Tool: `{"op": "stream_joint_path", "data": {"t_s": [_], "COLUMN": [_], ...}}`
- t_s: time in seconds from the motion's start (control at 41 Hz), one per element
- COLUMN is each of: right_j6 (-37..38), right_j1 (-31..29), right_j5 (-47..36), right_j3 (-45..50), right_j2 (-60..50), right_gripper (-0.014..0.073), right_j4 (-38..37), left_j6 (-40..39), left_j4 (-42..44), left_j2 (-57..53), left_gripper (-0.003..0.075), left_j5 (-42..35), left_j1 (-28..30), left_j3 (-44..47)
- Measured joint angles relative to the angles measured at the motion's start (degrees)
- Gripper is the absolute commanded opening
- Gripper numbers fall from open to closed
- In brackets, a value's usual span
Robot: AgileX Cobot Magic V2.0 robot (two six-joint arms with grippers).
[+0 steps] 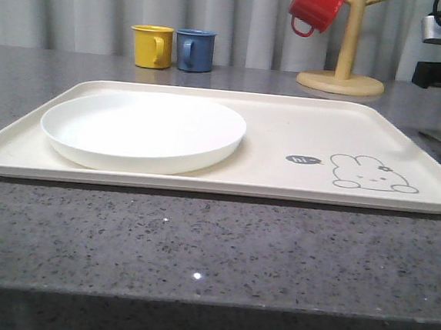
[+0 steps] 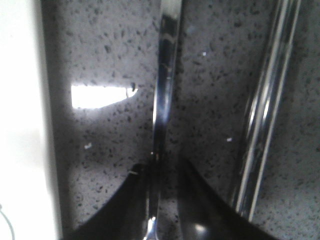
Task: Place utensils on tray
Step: 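Grasp the silver fork with the right gripper and lift it, then lower the fork onto the tray beside the plate and release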
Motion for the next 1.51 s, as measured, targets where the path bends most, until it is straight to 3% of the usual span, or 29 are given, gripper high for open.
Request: {"op": "stream_joint_path", "data": {"t_s": [0.414, 0.56, 0.902, 1.048, 1.194, 1.316, 1.511], "right_j6": [-0.2, -0.2, -0.2, -0.2, 2.6, 7.3, 16.9], "right_j1": [0.0, 0.0, 0.4, 4.3, 12.3, 18.4, 22.8], "right_j5": [1.4, 1.6, 4.1, 4.4, 4.5, 4.8, 4.8], "right_j3": [-0.1, -0.1, -3.7, -8.4, -12.2, -14.7, -16.9], "right_j2": [0.0, 0.0, -0.2, -1.5, -1.6, 0.2, 5.2], "right_gripper": [0.0028, -0.0058, -0.0057, -0.0057, -0.0057, -0.0057, -0.0057], "right_j4": [0.0, 0.0, 0.1, 0.8, 2.9, 3.9, 4.1], "left_j6": [0.0, 0.0, 0.0, 0.0, 0.0, 0.0, 0.0], "left_j4": [0.0, 0.0, 0.0, 0.0, 0.0, 0.0, 0.0], "left_j2": [0.0, 0.0, 0.0, 0.0, 0.0, 0.0, 0.0], "left_gripper": [0.0368, 0.0368, 0.0368, 0.0368, 0.0368, 0.0368, 0.0368], "left_j5": [0.0, 0.0, 0.0, 0.0, 0.0, 0.0, 0.0], "left_j1": [0.0, 0.0, 0.0, 0.0, 0.0, 0.0, 0.0], "left_j3": [0.0, 0.0, 0.0, 0.0, 0.0, 0.0, 0.0]}}
